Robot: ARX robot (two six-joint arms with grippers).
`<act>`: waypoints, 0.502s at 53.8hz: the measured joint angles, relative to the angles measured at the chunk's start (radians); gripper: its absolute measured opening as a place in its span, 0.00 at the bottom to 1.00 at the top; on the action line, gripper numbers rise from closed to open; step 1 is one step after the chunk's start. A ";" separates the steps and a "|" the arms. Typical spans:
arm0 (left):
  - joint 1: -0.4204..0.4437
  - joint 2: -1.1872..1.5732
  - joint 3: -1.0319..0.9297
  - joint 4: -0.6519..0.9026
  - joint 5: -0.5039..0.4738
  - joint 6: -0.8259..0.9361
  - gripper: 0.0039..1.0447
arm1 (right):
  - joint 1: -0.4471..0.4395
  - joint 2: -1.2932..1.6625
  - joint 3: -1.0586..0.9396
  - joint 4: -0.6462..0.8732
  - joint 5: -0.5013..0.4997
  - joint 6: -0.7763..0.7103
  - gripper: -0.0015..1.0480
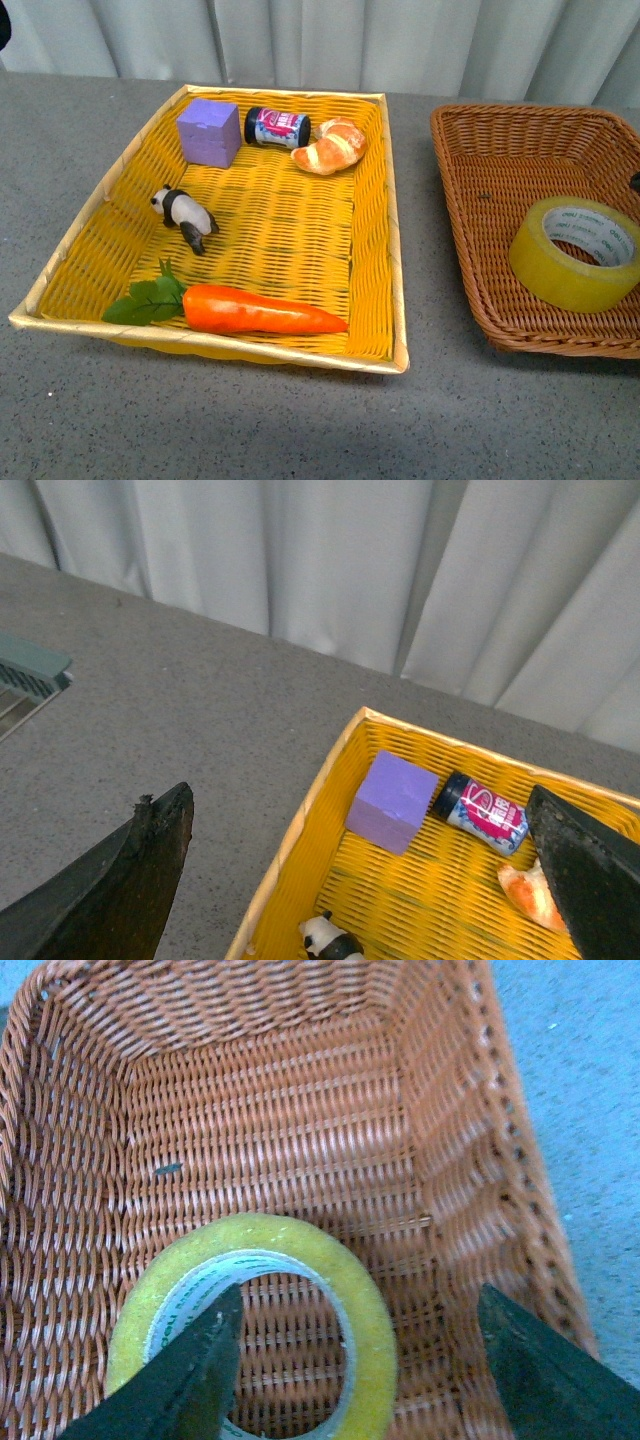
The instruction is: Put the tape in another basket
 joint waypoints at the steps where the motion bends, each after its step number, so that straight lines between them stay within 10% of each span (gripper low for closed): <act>1: -0.004 -0.004 -0.002 -0.009 -0.023 0.000 0.94 | -0.004 -0.011 -0.013 0.015 0.004 -0.005 0.73; 8: -0.013 -0.016 -0.009 -0.051 -0.056 -0.001 0.93 | -0.025 -0.055 -0.095 0.164 0.014 -0.018 0.89; 16: 0.068 -0.098 -0.268 0.443 0.432 0.191 0.65 | -0.009 -0.002 -0.308 0.700 -0.021 -0.089 0.61; 20: 0.104 -0.178 -0.369 0.499 0.489 0.229 0.47 | 0.008 -0.090 -0.412 0.955 -0.011 -0.104 0.44; 27: 0.145 -0.266 -0.474 0.511 0.529 0.245 0.25 | 0.027 -0.223 -0.488 0.954 0.007 -0.110 0.22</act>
